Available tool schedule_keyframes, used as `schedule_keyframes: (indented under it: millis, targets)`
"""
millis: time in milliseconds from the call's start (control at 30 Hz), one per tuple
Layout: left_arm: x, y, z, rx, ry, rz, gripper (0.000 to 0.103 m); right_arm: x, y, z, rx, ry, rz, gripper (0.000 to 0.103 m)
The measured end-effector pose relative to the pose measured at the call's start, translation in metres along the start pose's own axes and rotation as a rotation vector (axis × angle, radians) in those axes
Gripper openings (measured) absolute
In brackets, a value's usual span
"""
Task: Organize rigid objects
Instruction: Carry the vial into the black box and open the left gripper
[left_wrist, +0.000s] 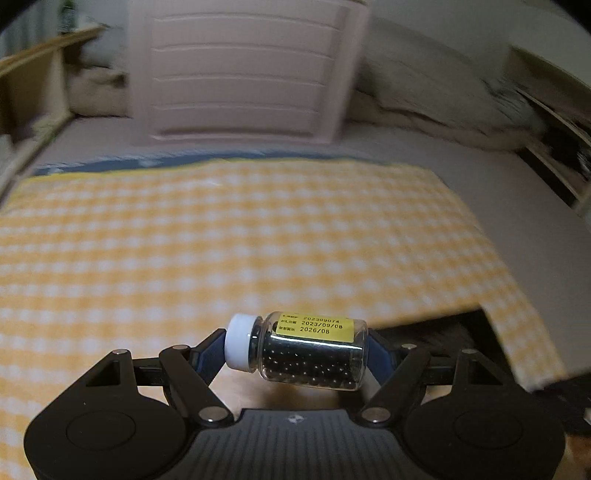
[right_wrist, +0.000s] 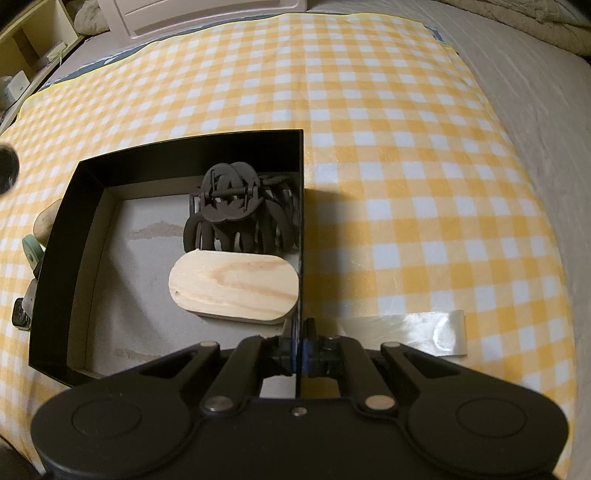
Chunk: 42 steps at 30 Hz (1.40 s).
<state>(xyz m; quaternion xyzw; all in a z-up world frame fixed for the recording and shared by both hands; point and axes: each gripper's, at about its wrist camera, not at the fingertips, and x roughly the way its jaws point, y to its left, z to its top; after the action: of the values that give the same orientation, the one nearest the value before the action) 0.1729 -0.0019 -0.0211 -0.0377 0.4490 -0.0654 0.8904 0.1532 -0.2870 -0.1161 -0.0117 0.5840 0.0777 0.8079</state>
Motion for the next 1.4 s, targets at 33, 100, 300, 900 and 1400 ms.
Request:
schedule_keyframes:
  millis: [33,100,300,900,1400]
  targets:
    - [0.001,-0.011,-0.004,0.015,0.021,-0.023,0.077,0.0,0.0,0.0,-0.001,0.0,0.0,0.004]
    - [0.004,-0.033,-0.015,0.065,0.064,-0.062,0.077,0.0,0.0,0.0,0.0,0.0,0.001,0.004]
    - [0.0,-0.091,-0.044,0.208,0.091,-0.147,0.077,0.0,-0.001,0.0,-0.002,0.0,0.001,0.004]
    - [0.059,-0.135,-0.077,0.026,0.295,-0.203,0.097,0.001,0.001,0.002,0.005,0.006,0.008,0.004]
    - [0.064,-0.137,-0.076,0.024,0.315,-0.423,0.097,0.001,-0.002,0.002,0.004,0.006,0.01,0.004]
